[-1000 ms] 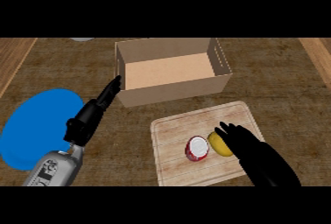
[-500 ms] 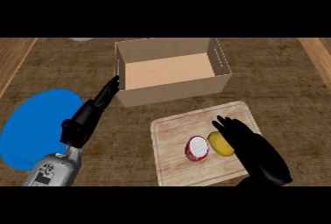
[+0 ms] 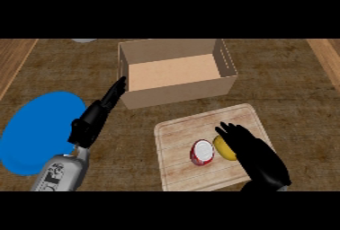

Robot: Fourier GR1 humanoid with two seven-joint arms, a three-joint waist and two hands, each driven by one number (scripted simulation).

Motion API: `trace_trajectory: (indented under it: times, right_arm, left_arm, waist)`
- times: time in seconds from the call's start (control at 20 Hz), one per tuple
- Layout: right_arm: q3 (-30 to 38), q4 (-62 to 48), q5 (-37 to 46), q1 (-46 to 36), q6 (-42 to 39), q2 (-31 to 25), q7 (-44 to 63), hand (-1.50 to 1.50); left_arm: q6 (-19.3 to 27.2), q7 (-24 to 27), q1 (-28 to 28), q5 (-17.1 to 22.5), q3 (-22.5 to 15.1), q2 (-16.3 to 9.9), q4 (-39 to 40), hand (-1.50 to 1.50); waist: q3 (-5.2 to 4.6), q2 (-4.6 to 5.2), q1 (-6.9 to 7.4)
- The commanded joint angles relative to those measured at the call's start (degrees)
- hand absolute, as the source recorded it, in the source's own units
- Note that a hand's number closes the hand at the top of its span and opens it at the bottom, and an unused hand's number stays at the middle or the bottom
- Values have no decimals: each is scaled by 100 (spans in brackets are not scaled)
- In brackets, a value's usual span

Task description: Pick the lemon from the cutting board and place it in the cardboard box

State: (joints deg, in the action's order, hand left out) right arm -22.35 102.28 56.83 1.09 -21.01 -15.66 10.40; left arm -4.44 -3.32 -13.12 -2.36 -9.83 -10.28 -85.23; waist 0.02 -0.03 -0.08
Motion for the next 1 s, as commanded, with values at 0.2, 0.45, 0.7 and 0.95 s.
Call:
trace_trajectory:
  times: [0.2,0.45,0.7,0.95]
  right_arm:
    - [-45,-132,346,333,33,77,-124,-150]
    - [-42,-777,588,182,233,205,-328,-150]
    - [-191,-1409,1074,99,839,451,-279,-150]
    - [-110,-1530,1220,-4,812,513,-323,-150]
  left_arm:
    - [-235,-260,274,-136,143,127,-519,0]
    - [-426,134,351,-210,325,100,-216,0]
    - [-497,64,171,-224,442,182,-151,0]
    - [-270,53,432,-528,189,553,-293,0]
  waist:
    - [-1,-3,1]
    - [-2,0,4]
    - [-1,2,5]
    - [-1,0,11]
